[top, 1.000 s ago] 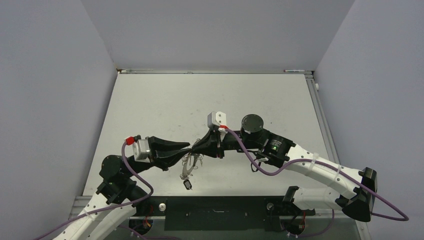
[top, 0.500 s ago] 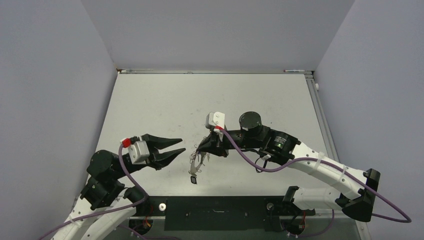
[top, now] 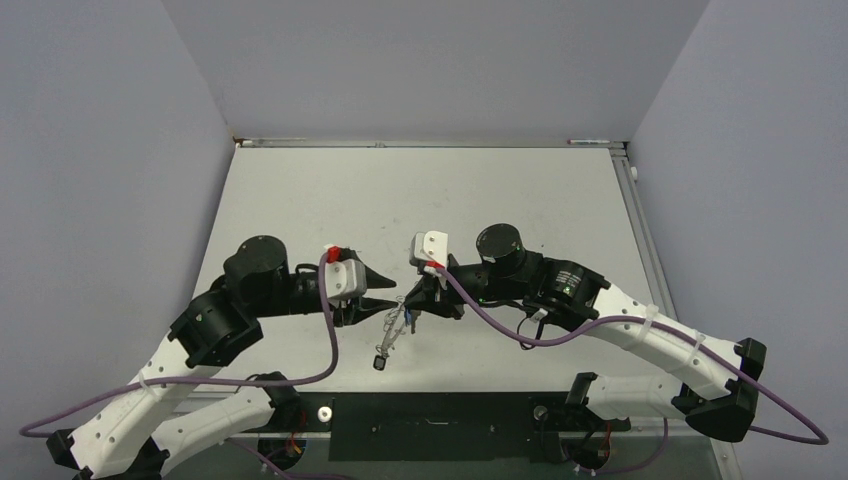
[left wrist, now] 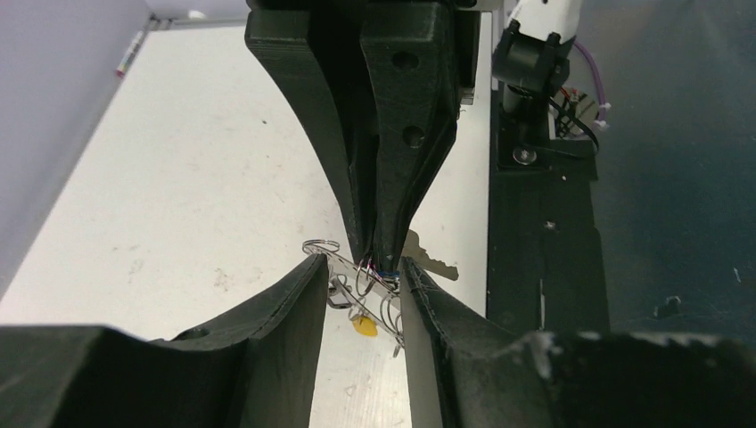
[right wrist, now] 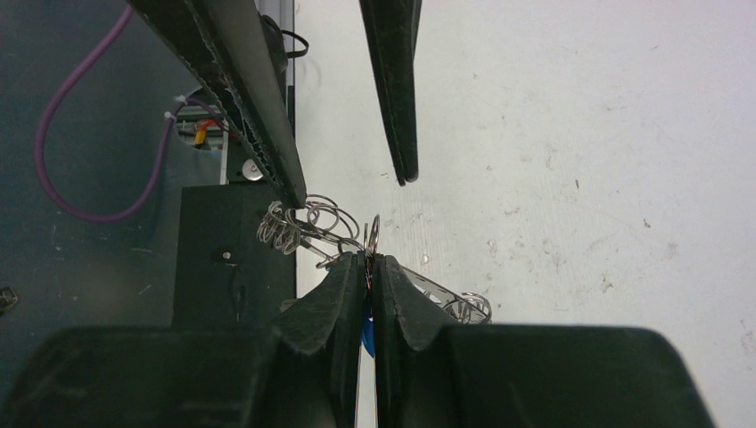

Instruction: Put the keys on the keyring

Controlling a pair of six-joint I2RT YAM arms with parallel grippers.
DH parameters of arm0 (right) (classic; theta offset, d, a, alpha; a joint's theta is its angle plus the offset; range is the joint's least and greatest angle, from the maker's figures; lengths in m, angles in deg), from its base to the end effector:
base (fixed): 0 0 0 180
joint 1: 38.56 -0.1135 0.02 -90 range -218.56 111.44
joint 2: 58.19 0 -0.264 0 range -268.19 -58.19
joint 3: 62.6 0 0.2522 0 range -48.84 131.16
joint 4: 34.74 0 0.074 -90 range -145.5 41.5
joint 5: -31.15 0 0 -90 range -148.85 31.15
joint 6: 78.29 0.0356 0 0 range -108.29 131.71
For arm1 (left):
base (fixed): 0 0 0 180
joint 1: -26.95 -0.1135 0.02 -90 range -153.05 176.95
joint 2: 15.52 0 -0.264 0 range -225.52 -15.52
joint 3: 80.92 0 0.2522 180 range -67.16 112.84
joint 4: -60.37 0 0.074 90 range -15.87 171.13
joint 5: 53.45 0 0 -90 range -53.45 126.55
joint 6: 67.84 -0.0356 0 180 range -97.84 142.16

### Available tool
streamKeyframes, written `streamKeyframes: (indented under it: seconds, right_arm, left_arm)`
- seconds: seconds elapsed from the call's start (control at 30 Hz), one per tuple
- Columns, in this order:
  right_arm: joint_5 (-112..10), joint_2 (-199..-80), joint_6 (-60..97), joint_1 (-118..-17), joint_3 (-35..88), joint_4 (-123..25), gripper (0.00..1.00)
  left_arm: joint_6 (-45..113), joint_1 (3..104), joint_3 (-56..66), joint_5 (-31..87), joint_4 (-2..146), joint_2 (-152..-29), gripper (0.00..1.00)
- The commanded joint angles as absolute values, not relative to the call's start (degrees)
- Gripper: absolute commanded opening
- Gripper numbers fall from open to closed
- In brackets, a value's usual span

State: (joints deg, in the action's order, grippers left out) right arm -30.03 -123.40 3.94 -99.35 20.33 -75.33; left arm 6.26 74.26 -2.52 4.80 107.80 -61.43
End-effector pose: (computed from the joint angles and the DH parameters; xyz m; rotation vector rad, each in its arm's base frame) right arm 0.1053 0.2235 0.3891 -1.4465 1.5003 1.0808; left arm 0.0878 -0.1228 0.4117 1.3069 1.3568 -0.8865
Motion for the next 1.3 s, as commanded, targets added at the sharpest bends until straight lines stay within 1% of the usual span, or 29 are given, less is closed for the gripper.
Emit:
streamKeyframes:
  seconds: [0.0, 0.2, 0.33, 0.53, 0.73, 0.93, 1.07, 1.17, 1.27]
  right_arm:
    - [-31.3, -120.9, 2.8, -100.1, 23.4, -75.0, 0.05]
    - [-31.4, -120.1, 2.4, -100.5, 24.1, -75.7, 0.05]
    - [-31.4, -120.1, 2.3, -100.7, 24.5, -76.0, 0.05]
    - [-31.4, -120.2, 2.2, -100.9, 24.7, -76.2, 0.05]
    - [-31.4, -120.5, 2.0, -101.1, 25.0, -76.0, 0.05]
    - [-31.3, -120.8, 2.0, -101.2, 25.4, -75.7, 0.05]
    - [-30.9, -121.0, 1.8, -101.3, 25.6, -75.7, 0.05]
    - [-30.7, -121.2, 1.8, -101.3, 25.5, -75.7, 0.05]
    - [-30.7, -121.4, 2.0, -101.4, 25.4, -75.9, 0.05]
  left_arm:
    - [2.3, 74.9, 3.8, 2.4, 116.4, -64.1, 0.35]
    - [1.3, 75.5, 5.0, 4.3, 118.6, -66.5, 0.40]
    - [1.9, 75.7, 4.4, 2.0, 116.9, -68.0, 0.40]
    - [4.4, 76.1, 2.2, 3.3, 110.9, -67.7, 0.36]
    - [4.7, 76.6, 1.7, 3.2, 110.2, -68.1, 0.32]
    - [4.7, 76.8, 0.6, 3.3, 110.6, -68.3, 0.31]
    - [5.5, 77.0, -0.8, 2.9, 108.9, -68.1, 0.22]
    - [5.5, 77.2, -1.3, 3.0, 108.3, -68.5, 0.13]
    - [5.6, 77.3, -1.3, 3.0, 107.9, -68.7, 0.11]
